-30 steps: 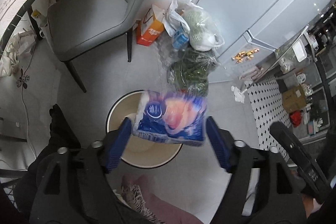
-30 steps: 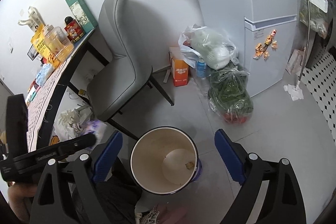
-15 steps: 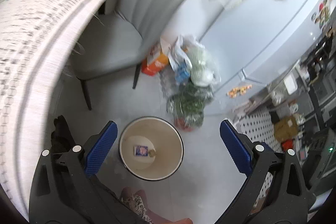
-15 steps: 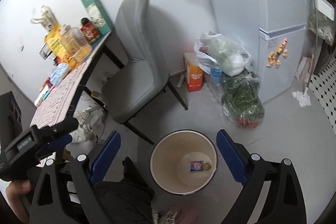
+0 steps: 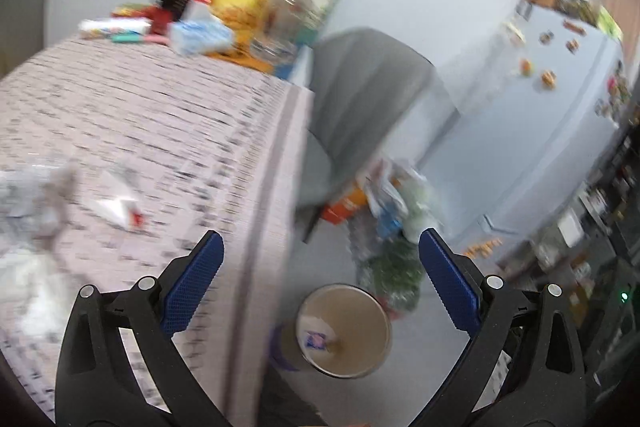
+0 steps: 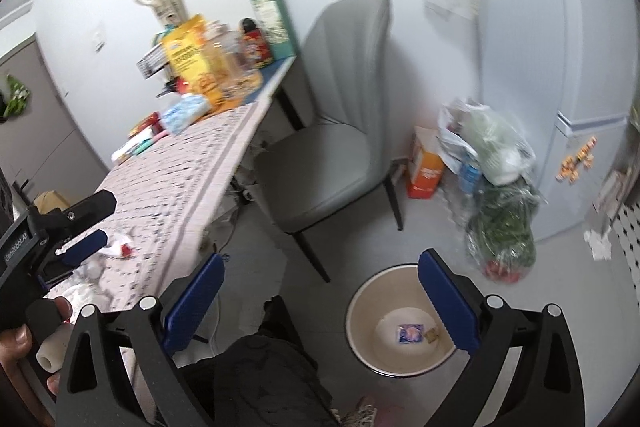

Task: Collect trash
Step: 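Swing both tools back toward the table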

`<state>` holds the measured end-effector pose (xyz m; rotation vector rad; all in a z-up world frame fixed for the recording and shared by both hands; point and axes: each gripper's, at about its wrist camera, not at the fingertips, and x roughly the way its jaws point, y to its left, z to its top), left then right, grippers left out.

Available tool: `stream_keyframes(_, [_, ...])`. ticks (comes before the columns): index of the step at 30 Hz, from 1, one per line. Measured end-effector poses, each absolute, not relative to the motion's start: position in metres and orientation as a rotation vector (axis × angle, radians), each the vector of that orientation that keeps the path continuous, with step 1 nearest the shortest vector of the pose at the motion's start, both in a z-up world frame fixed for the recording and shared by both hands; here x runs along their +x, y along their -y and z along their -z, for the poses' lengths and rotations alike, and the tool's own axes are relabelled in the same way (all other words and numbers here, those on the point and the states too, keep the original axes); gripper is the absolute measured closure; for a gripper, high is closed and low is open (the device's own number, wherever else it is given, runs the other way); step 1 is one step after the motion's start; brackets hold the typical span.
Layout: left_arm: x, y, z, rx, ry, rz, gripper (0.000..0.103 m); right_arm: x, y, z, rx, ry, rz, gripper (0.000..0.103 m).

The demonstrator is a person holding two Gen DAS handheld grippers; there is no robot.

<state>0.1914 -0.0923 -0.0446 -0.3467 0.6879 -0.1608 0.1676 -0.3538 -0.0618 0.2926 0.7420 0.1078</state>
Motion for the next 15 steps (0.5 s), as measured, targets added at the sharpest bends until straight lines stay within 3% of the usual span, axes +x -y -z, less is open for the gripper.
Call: stream_keyframes(15, [0.126,-0.016,0.031,-0.37,-0.601,-0.15,0.006,0.151,0.251,0.031,0.155,-0.676,-0.218,0.008])
